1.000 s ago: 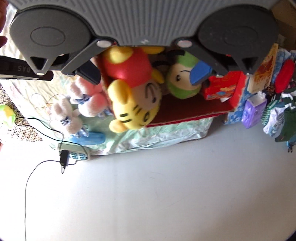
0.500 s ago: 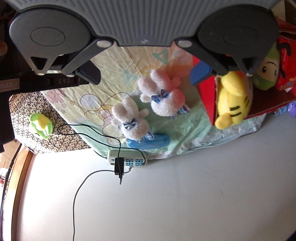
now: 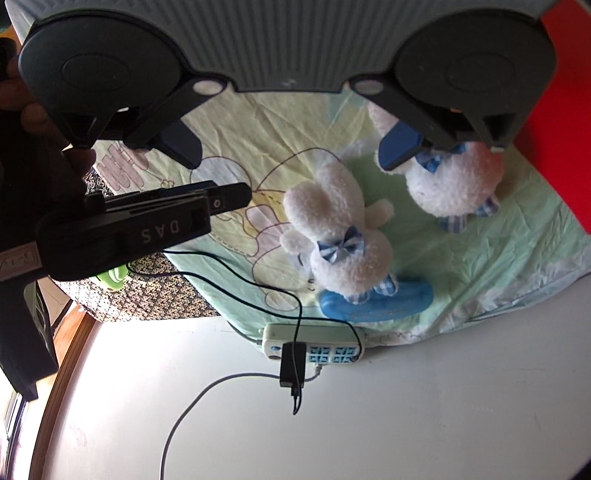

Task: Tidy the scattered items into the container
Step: 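Reach the right gripper to the white bunny with plaid ears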

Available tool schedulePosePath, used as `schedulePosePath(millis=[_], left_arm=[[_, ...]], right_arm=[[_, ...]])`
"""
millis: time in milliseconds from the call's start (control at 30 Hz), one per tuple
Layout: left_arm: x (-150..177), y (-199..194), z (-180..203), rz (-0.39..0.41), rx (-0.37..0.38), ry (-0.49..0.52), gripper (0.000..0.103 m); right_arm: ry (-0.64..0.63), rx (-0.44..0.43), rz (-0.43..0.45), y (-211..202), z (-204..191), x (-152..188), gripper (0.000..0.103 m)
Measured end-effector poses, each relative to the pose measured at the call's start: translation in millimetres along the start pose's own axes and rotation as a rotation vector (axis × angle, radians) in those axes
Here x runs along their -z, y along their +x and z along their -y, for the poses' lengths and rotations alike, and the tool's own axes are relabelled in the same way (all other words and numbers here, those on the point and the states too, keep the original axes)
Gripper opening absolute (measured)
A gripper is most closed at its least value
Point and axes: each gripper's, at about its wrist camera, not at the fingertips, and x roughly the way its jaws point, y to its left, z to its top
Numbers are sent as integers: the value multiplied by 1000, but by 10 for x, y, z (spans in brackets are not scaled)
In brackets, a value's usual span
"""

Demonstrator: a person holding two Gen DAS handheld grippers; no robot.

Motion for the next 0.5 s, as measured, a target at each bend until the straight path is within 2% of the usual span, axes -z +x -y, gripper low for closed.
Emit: schedulePosePath(millis=[100, 233, 400, 467, 500], left_arm=[[-36, 154, -28, -18, 19, 14, 101], [-67, 324, -67, -21, -5, 42, 101], [-81, 455, -205, -24, 28, -3, 100], [-64, 528, -260, -32, 23, -12, 100], [-51, 564, -297, -40, 27, -23, 99]], right_arm=[[6, -22, -16, 105, -2, -75, 36], [18, -55, -23, 245, -12, -157, 36], [-31, -55, -6, 404, -96, -221, 37], [-55, -51, 3, 472, -114, -239, 40], [-58, -56, 2, 509, -114, -246, 46]])
